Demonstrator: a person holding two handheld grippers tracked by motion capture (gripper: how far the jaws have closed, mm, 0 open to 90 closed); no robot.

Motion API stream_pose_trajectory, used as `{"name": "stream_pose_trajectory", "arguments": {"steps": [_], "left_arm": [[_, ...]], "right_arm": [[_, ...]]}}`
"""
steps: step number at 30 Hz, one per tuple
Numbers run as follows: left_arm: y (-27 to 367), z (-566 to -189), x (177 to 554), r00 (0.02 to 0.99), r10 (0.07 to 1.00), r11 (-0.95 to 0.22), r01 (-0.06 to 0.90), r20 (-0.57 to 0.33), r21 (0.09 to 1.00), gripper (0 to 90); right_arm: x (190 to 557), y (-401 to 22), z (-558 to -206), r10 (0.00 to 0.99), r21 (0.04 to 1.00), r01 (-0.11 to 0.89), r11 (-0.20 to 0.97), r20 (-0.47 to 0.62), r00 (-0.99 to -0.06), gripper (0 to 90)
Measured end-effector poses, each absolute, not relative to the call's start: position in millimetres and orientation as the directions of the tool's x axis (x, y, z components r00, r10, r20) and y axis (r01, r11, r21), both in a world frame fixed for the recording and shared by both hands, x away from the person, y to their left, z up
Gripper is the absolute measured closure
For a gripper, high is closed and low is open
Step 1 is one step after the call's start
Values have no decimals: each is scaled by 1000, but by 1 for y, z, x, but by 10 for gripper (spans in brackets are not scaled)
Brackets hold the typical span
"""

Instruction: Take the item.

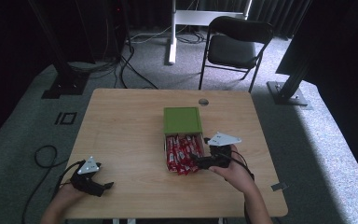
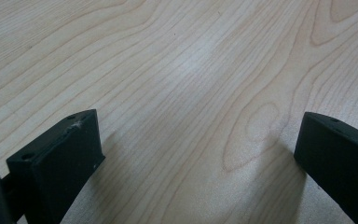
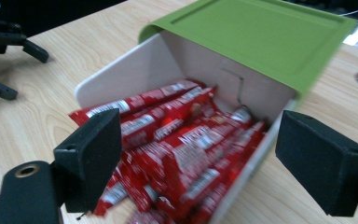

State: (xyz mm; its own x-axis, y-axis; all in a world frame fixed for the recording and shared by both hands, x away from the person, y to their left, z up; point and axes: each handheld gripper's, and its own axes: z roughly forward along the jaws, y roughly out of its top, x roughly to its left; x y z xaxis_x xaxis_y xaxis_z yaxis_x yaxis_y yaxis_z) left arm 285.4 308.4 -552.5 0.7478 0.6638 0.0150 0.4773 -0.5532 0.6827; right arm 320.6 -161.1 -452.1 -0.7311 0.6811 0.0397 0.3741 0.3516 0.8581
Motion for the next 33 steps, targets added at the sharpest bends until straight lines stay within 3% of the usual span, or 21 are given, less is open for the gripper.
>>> {"name": "stream_pose_trajectory", "arguments": {"steps": [5, 11, 15, 17, 19, 21, 33], "left_arm": [[308, -553, 285, 748, 663, -554, 477, 16, 682, 15], [308, -553, 285, 748, 664, -554, 477, 16, 683, 15], [308, -553, 285, 747, 664, -552, 477, 15, 684, 15], [308, -553, 285, 748, 663, -554, 476, 16, 683, 15], [308, -553, 285, 748, 664, -553, 477, 16, 683, 16], [308, -553, 285, 747, 664, -552, 477, 15, 684, 15], [309, -552, 286, 749, 663, -556, 476, 17, 682, 15]], "right_arm": [[322, -143, -454, 664, 855, 374, 359, 47, -746, 168], [327, -124, -457, 691, 848, 399, 349, 55, -720, 252], [330, -112, -460, 718, 841, 411, 351, 40, -695, 312], [331, -108, -461, 726, 840, 415, 350, 37, -686, 408], [333, -105, -463, 735, 816, 473, 331, 92, -672, 448], [335, -102, -465, 756, 808, 485, 335, 77, -650, 488], [343, -86, -474, 831, 770, 553, 318, 54, -554, 627]]}}
